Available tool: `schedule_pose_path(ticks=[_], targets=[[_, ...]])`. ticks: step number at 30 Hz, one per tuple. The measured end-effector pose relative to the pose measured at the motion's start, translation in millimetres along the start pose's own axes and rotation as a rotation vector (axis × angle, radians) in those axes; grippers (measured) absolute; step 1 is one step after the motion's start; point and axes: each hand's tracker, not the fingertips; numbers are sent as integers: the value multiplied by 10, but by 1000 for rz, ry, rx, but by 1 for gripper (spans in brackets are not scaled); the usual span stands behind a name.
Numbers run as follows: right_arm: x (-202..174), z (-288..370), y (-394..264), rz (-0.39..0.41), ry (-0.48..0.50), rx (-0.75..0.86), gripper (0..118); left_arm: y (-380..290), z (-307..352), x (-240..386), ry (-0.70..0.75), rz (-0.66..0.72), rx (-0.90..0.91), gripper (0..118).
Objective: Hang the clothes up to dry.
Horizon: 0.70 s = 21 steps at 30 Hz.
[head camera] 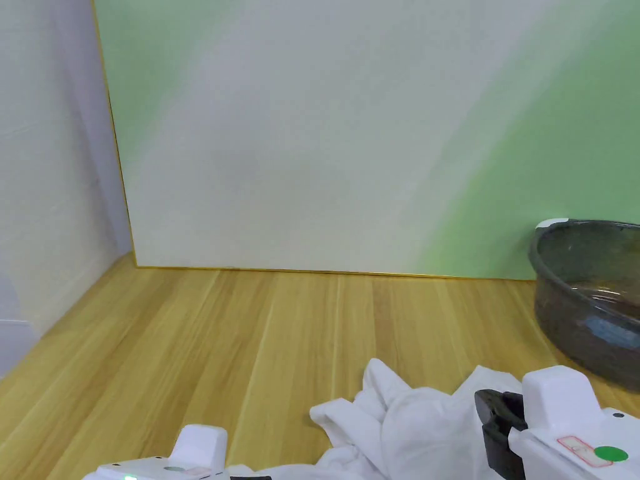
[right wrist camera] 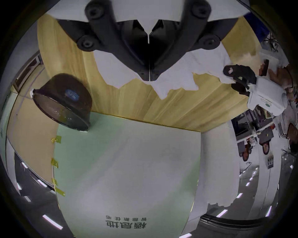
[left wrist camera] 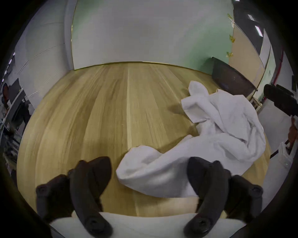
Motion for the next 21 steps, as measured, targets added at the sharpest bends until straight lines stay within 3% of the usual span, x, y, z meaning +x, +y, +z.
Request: schedule_pose_path(ticks=[1, 3, 5, 6, 7, 8, 9, 11, 15, 17, 21], targets=[[54, -10, -26, -13, -4, -10, 0, -5, -31, 31, 2, -12, -7, 75], [140, -44, -75, -29, -11, -28, 0, -16, -25, 108, 76, -86, 4, 70], [283, -124, -77, -61, -19, -48, 5, -43, -4, 128, 37, -81, 29, 51], [402, -189, -51, -110, -13, -68, 22, -58, 10, 131, 45, -76, 32, 38], [503, -268, -14, -139, -2, -91, 62, -57, 16, 142, 31, -77, 35, 14], [634, -392, 54, -166, -6, -129, 91, -54, 6, 163, -31, -69, 30, 9], [753, -533, 125, -183, -10, -160, 107, -68, -2, 224, 3, -74, 26, 9], [946, -793, 260, -187, -24, -170, 103, -94, -5, 329, 60, -164, 36, 9], [1194, -1419, 421, -182, -41, -327, 102, -82, 2, 245, 30, -98, 38, 9], [1193, -1638, 462, -180, -45, -369, 92, -73, -1, 214, 19, -75, 35, 9], [976, -1908, 536, -79, 57, -400, 93, -62, 7, 234, 29, -90, 30, 9]])
